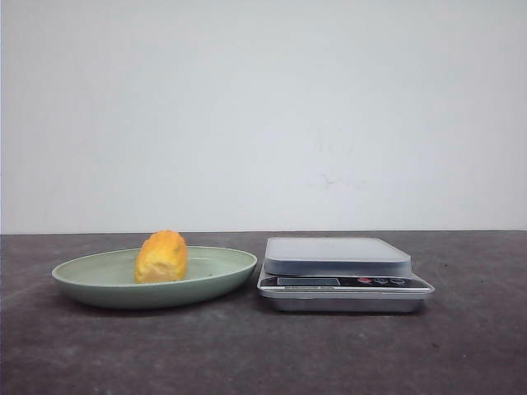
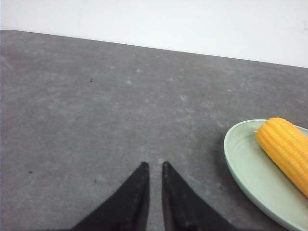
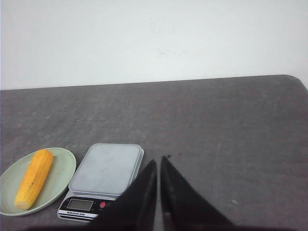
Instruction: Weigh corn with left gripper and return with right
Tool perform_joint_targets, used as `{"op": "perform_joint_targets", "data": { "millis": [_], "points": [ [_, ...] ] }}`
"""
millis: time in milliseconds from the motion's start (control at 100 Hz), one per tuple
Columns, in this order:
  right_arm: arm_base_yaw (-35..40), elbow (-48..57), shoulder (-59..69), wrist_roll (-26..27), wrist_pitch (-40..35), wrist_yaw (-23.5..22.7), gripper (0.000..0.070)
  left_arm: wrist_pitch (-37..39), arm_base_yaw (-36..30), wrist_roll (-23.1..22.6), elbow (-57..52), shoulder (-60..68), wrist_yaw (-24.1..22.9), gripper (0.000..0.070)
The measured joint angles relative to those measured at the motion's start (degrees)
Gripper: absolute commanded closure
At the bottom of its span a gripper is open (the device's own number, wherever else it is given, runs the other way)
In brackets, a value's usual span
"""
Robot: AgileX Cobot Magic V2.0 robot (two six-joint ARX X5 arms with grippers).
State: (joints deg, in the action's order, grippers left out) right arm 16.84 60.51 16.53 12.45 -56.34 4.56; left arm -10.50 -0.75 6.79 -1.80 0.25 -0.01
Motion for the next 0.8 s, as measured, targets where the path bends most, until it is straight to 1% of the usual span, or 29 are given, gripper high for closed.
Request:
{"op": "perform_joint_targets", "data": {
  "millis": [640, 800],
  "points": [
    [0.0, 0.0, 0.0, -0.04, 0.0, 0.0, 0.0693, 0.0, 0.0, 0.0, 0.0, 0.0, 0.0, 0.07],
    [-0.63, 0.0, 0.0, -2.93, 0.46, 0.9, 0.0693, 0.0, 0.0, 0.0, 0.0, 0.0, 0.0, 0.07]
  ]
}}
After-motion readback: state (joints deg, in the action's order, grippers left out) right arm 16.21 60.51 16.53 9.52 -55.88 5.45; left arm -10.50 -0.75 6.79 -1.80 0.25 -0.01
